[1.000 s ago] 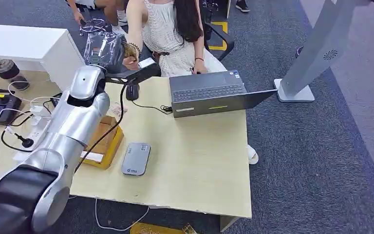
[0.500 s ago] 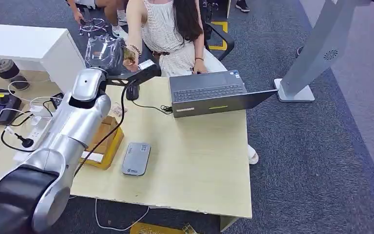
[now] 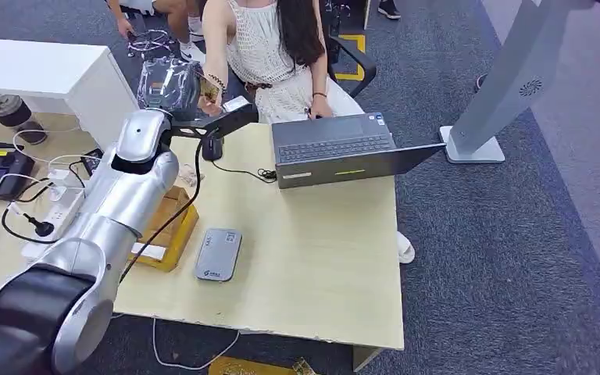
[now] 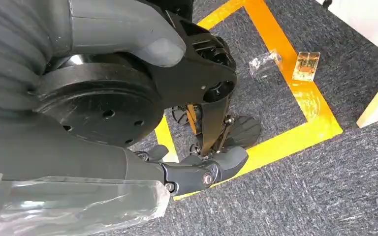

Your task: Pass the card to the sensor for recognition and then transmit it.

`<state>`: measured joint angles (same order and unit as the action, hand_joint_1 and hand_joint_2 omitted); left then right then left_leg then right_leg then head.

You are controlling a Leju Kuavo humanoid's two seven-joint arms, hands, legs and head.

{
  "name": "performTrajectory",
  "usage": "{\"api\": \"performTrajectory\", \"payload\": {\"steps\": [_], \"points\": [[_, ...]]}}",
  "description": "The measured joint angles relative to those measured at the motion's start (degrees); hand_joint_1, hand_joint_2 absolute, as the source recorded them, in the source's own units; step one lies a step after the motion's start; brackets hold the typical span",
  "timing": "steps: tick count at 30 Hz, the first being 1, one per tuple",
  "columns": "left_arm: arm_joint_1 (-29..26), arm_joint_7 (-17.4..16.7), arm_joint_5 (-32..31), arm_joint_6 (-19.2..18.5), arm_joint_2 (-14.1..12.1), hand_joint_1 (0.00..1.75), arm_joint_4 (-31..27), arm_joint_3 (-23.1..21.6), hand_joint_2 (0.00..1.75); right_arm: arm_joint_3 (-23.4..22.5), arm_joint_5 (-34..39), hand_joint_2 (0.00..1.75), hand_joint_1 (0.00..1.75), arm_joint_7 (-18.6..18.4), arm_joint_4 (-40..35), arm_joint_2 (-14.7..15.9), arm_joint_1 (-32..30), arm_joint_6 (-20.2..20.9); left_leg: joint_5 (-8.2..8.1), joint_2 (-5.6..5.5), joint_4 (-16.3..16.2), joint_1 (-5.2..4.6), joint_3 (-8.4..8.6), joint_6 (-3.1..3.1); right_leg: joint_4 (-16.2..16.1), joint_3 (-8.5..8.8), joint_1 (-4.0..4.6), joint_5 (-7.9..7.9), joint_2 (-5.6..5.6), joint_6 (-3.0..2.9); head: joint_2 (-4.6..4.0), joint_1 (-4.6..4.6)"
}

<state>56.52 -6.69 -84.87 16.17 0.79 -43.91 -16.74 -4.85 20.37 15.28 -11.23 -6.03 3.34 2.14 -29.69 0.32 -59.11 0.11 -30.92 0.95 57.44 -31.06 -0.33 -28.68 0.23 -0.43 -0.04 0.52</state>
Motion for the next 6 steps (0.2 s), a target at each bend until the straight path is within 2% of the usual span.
{"api": "performTrajectory", "payload": {"steps": [3,4,6], "points": [[0.0,0.0,0.0,0.0,0.0,1.75,0.0,0.0,1.75,0.0,0.0,1.75,0.0,0.0,0.0,0.0,0.0,0.0,0.0,0.0,0.0,0.0,0.0,0.0,0.0,0.0,0.0,0.0,0.0,0.0,0.0,0.0],[0.0,0.0,0.0,0.0,0.0,0.0,0.0,0.0,1.75,0.0,0.0,1.75,0.0,0.0,0.0,0.0,0.0,0.0,0.0,0.0,0.0,0.0,0.0,0.0,0.0,0.0,0.0,0.0,0.0,0.0,0.0,0.0],[0.0,0.0,0.0,0.02,0.0,0.0,0.0,0.0,1.75,0.0,0.0,1.75,0.0,0.0,0.0,0.0,0.0,0.0,0.0,0.0,0.0,0.0,0.0,0.0,0.0,0.0,0.0,0.0,0.0,0.0,0.0,0.0]]}}
